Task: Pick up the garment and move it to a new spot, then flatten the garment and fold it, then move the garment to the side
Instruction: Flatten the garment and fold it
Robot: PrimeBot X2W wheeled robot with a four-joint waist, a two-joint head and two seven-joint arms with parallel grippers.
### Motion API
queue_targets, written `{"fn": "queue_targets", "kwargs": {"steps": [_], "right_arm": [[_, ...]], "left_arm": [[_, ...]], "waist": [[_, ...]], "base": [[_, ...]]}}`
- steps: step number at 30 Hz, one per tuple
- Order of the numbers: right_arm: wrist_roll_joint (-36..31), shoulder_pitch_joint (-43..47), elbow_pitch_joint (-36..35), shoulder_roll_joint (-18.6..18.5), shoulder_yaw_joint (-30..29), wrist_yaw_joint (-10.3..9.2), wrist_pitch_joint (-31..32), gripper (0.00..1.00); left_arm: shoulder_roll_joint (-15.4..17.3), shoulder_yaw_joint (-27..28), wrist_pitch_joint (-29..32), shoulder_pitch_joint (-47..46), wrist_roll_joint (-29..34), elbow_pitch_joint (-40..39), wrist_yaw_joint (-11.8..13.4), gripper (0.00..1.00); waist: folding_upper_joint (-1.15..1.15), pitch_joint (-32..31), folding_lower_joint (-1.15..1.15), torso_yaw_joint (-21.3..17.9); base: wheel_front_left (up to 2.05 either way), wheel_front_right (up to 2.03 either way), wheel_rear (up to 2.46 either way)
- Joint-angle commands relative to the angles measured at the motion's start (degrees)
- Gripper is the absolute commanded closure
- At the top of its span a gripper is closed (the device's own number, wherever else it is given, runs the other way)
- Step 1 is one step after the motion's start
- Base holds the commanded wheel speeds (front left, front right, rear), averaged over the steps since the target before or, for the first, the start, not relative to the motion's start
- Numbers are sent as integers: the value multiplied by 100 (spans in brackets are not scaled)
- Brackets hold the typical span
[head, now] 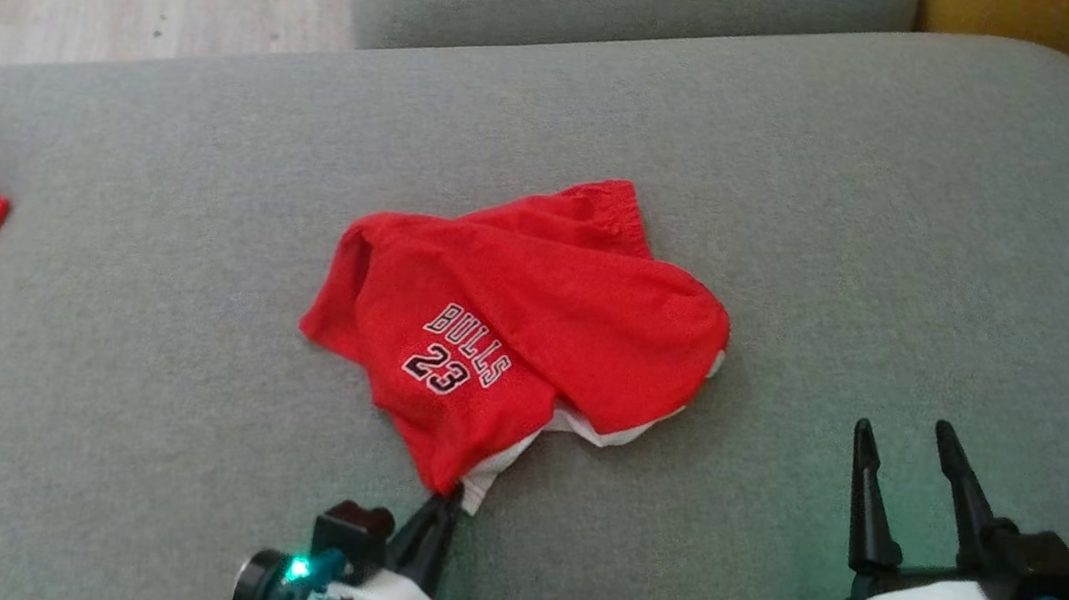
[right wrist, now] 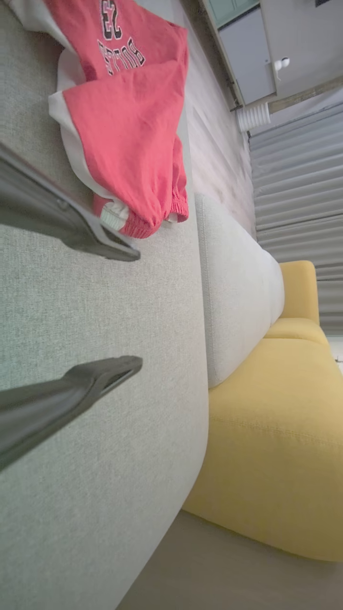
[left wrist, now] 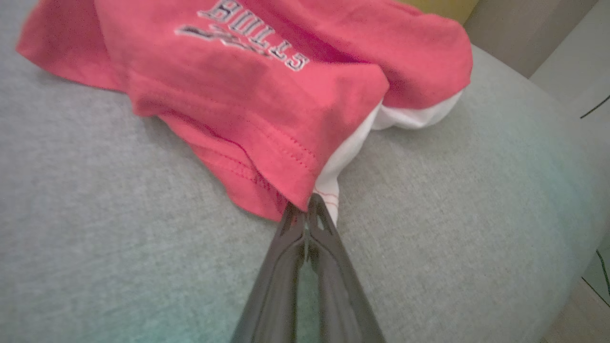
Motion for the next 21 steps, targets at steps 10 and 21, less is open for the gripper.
{"fn": "queue_targets", "kwargs": {"steps": [10,21], "right_arm": [[-387,-935,1093,-41,283,43,-30,0],[-194,-1967,2640,-41,673,43,-52,0]], "left_arm": [[196,1298,-82,92,311,-1100,346,100],[161,1623,-83,154,652,-1412,221,100]], "waist": [[0,-115,0,485],[0,133,0,721]], "base": [[0,0,0],[0,0,0]]}}
